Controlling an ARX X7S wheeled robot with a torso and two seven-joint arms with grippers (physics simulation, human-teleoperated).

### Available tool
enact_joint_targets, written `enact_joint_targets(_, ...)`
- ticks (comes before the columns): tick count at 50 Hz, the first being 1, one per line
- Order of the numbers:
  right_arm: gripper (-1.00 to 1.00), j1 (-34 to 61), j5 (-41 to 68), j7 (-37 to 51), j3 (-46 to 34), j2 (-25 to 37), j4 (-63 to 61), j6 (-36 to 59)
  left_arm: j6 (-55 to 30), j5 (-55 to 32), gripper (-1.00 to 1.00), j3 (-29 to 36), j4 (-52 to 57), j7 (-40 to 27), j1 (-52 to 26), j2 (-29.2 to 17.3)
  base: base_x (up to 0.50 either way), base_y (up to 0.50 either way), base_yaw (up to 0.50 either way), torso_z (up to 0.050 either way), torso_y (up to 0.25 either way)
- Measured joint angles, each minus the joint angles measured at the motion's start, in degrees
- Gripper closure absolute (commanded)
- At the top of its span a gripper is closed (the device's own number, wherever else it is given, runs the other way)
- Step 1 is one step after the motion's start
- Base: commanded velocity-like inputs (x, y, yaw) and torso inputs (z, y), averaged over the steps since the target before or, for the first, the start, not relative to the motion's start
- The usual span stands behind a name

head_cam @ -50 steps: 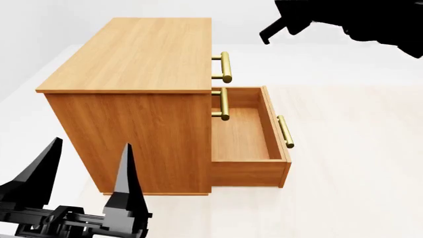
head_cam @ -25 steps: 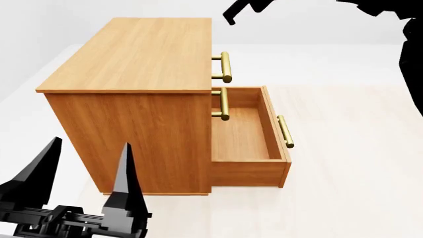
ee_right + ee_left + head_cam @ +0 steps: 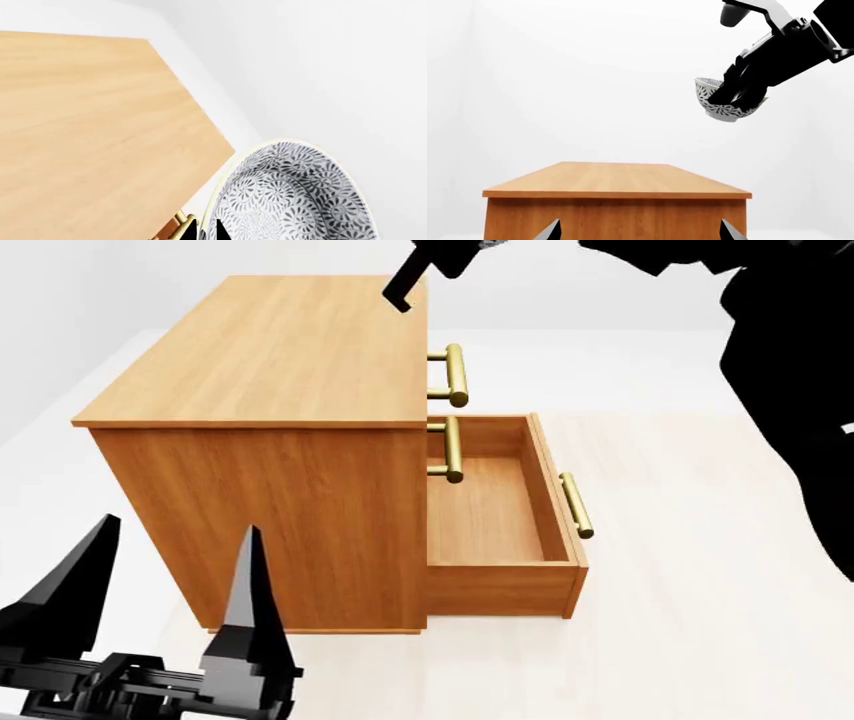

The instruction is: Put the bowl on top of the cabinet.

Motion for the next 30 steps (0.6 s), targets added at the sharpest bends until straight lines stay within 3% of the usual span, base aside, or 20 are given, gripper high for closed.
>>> enact_joint_targets(30,1.0,-2.82,1.79,-1.82,-2.59,-4.93,-0.35,-3.31,1.28,-0.12,-1.0,0.42,-0.82,0.01,-0.17,-0.29,0.0,0.0,0.0,0.0,0.001)
